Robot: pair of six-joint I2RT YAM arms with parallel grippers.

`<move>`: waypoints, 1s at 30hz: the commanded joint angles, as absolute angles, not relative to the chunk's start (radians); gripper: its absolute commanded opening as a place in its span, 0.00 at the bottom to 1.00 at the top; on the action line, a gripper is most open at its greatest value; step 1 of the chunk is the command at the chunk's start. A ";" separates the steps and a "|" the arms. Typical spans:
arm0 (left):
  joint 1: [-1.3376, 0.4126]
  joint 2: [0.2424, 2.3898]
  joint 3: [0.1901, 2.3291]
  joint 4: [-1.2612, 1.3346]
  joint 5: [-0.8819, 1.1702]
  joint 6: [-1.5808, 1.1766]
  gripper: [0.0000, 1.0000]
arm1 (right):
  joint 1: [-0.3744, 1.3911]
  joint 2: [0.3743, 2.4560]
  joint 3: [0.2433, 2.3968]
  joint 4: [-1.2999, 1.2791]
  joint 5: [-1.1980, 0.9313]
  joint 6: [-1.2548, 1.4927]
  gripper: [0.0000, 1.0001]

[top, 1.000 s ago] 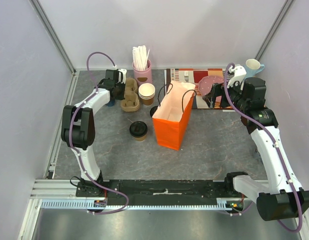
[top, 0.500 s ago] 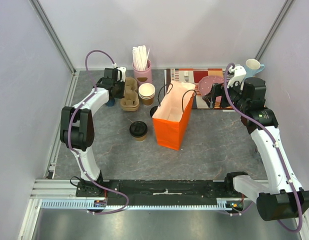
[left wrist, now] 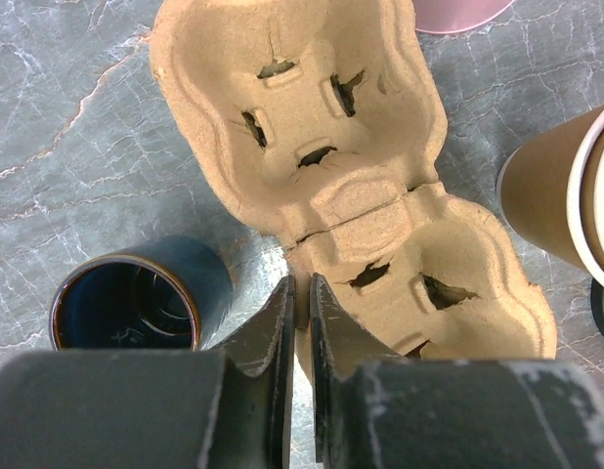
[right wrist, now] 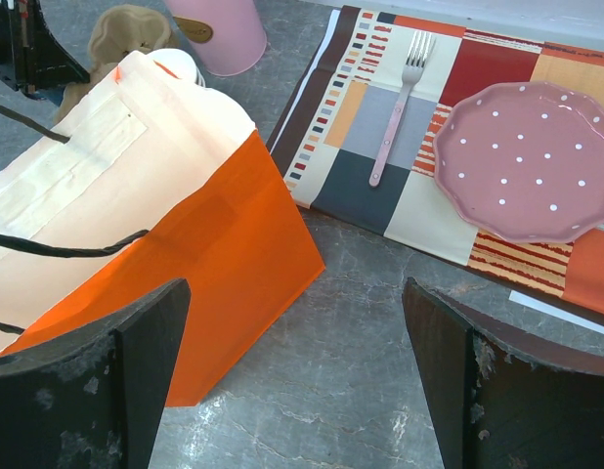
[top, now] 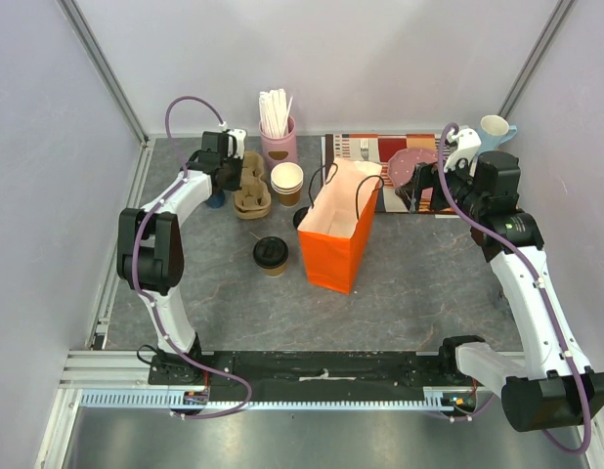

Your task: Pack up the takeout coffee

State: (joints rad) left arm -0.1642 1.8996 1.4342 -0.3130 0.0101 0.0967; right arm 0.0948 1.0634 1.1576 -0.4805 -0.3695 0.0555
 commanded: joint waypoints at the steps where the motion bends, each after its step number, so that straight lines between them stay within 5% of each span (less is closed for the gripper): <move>1: -0.160 1.898 1.473 -0.314 0.035 0.118 0.10 | 0.101 1.048 1.181 -0.466 -0.393 0.041 0.98; 4: -0.158 1.893 1.477 -0.322 0.041 0.115 0.02 | 0.101 1.046 1.181 -0.466 -0.393 0.040 0.98; 30: -0.155 1.680 1.408 -0.227 0.124 0.155 0.02 | 0.103 1.052 1.213 -0.482 -0.396 0.046 0.98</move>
